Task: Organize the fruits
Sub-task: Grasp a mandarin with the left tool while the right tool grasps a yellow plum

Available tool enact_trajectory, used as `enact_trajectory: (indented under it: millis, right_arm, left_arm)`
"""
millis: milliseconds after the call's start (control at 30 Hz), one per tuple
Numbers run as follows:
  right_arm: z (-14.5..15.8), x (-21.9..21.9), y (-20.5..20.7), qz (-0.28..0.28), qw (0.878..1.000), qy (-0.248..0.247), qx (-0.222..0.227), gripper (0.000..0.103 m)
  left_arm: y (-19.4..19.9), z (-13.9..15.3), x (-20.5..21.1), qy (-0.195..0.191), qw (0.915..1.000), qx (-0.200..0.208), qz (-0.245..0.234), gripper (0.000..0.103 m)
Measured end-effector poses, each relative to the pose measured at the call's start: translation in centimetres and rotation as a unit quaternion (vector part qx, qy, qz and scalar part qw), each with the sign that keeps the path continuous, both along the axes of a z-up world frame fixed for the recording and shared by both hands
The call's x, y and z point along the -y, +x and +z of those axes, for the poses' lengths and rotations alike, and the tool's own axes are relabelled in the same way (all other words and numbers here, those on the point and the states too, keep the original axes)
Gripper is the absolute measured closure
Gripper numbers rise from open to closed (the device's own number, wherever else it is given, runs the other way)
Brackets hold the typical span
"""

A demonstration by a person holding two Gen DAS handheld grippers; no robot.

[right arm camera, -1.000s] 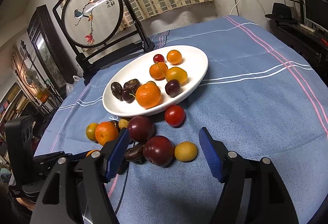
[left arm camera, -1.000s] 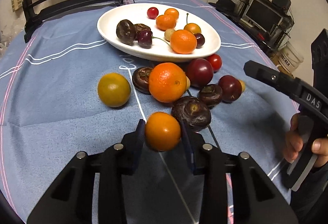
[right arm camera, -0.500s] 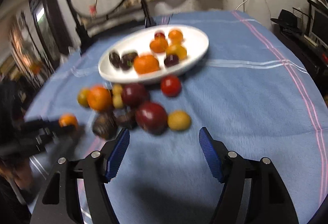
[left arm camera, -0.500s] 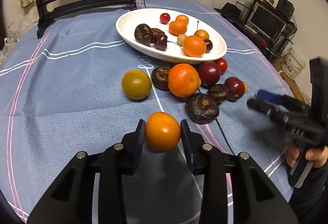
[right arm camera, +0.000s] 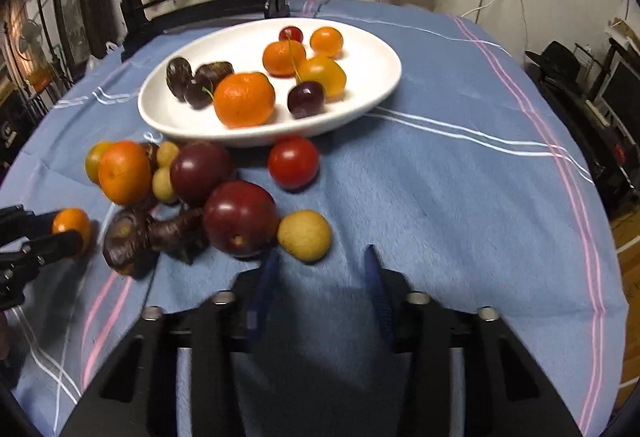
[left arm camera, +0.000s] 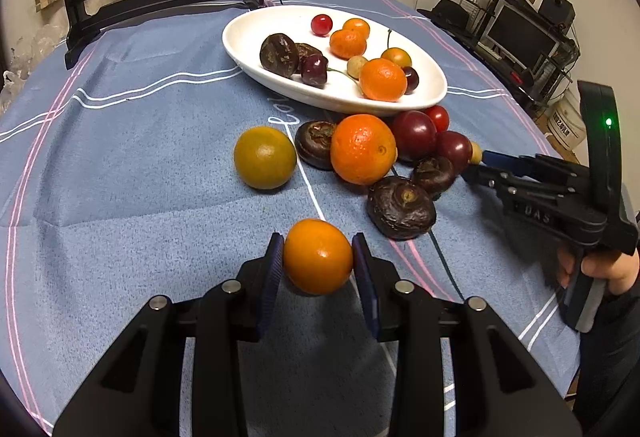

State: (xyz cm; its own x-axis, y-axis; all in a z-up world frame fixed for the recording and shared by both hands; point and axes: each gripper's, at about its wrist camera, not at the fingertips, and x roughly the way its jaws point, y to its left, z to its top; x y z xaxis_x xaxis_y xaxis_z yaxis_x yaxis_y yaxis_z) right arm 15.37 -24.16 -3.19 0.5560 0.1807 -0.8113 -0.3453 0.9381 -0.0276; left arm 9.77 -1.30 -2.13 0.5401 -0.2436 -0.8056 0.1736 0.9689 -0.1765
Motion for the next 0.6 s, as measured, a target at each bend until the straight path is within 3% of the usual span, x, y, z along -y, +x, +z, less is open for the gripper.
enact_trajectory:
  millis: [600]
  right_arm:
    - [0.4, -1.1, 3.3, 0.048, 0.999, -0.007, 0.004, 0.076]
  left_arm:
    - [0.2, 0.1, 0.2, 0.001, 1.0000, -0.002, 0.002, 0.069]
